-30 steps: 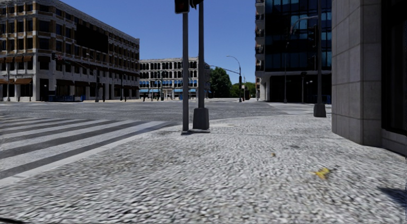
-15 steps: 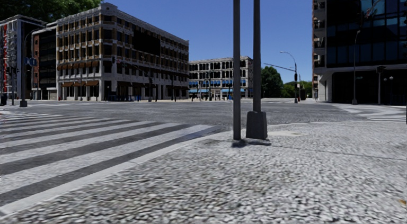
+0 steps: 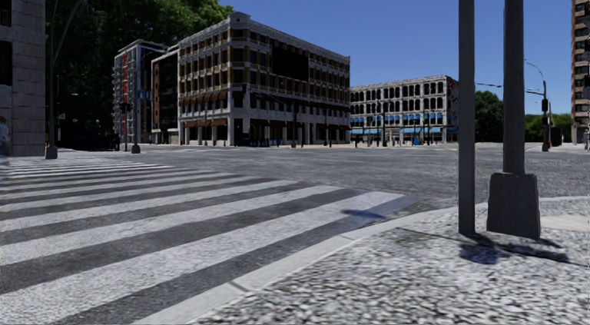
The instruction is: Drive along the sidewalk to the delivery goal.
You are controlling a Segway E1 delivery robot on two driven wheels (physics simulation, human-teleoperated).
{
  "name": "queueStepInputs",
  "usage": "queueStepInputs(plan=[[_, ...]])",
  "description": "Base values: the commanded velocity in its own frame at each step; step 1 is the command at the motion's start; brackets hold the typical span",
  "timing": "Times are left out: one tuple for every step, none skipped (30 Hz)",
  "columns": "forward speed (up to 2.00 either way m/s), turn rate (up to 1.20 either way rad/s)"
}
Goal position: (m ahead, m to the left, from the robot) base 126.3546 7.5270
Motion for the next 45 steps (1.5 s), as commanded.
queueStepInputs(plan=[[2.00, 0.63], [2.00, 0.63], [2.00, 0.64], [2.00, 0.64], [2.00, 0.64], [2.00, 0.64], [2.00, 0.65], [2.00, 0.65], [2.00, 0.65], [2.00, 0.65], [2.00, 0.65], [2.00, 0.65], [2.00, 0.65], [2.00, 0.65], [1.96, 0.62], [1.90, 0.60], [1.90, 0.60], [1.83, 0.59], [1.79, 0.59], [1.72, 0.58], [1.66, 0.58], [1.64, 0.58], [1.64, 0.58], [1.64, 0.58], [1.64, 0.58], [1.64, 0.56], [1.64, 0.55], [1.64, 0.55], [1.64, 0.55], [1.64, 0.55], [1.64, 0.55], [1.64, 0.55], [1.64, 0.55], [1.64, 0.55], [1.64, 0.54], [1.64, 0.54], [1.64, 0.54], [1.64, 0.54], [1.64, 0.54], [1.64, 0.53], [1.64, 0.51], [1.64, 0.51], [1.64, 0.51], [1.64, 0.51], [1.64, 0.51]])
